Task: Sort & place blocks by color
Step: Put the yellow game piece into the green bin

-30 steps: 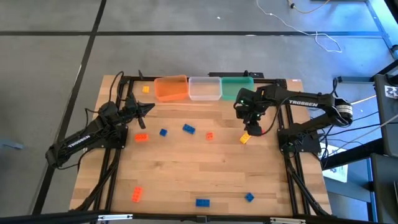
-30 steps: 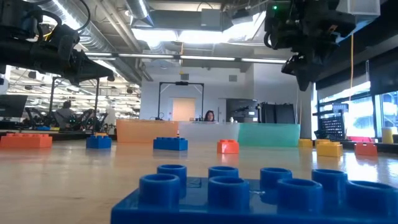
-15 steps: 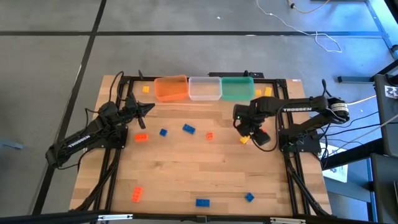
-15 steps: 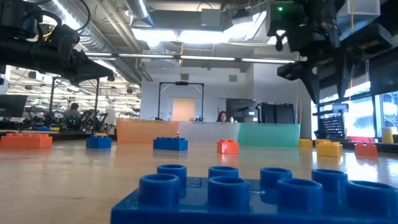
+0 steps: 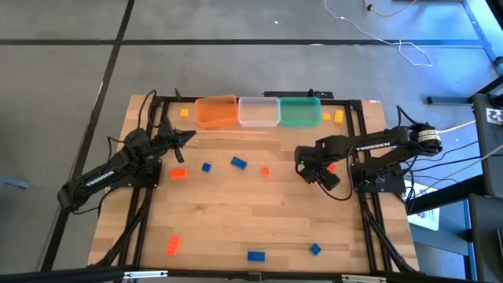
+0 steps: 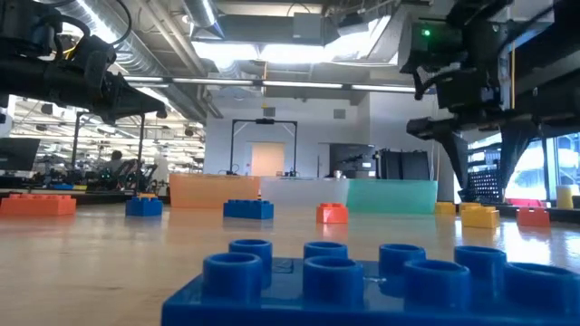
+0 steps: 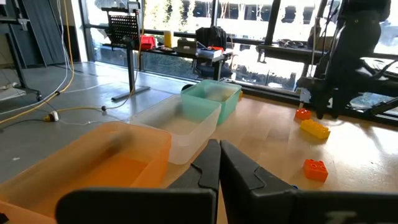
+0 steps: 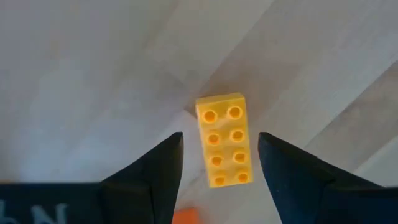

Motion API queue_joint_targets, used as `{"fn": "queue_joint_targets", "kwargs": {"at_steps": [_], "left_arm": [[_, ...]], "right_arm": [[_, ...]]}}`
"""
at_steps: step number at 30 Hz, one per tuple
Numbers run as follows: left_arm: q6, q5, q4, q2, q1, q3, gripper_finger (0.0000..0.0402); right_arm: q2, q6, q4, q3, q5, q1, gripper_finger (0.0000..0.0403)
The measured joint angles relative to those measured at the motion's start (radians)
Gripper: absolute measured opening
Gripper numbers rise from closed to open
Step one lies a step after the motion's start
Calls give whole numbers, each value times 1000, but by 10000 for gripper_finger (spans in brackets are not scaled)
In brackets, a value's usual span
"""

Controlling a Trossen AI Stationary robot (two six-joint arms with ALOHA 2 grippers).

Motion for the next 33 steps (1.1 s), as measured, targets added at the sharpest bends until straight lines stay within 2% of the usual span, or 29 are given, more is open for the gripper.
{"fn": "queue_joint_targets", "kwargs": {"at_steps": [11, 22, 33], "left_arm": [[0, 0, 0, 0, 0, 0, 0], [0, 0, 0, 0, 0, 0, 0], [0, 0, 0, 0, 0, 0, 0]], "right_arm": [[-4, -93, 64, -105, 30, 1, 207], [-3, -91, 92, -59, 78, 0, 207], [0, -159, 91, -55, 73, -20, 207]]}}
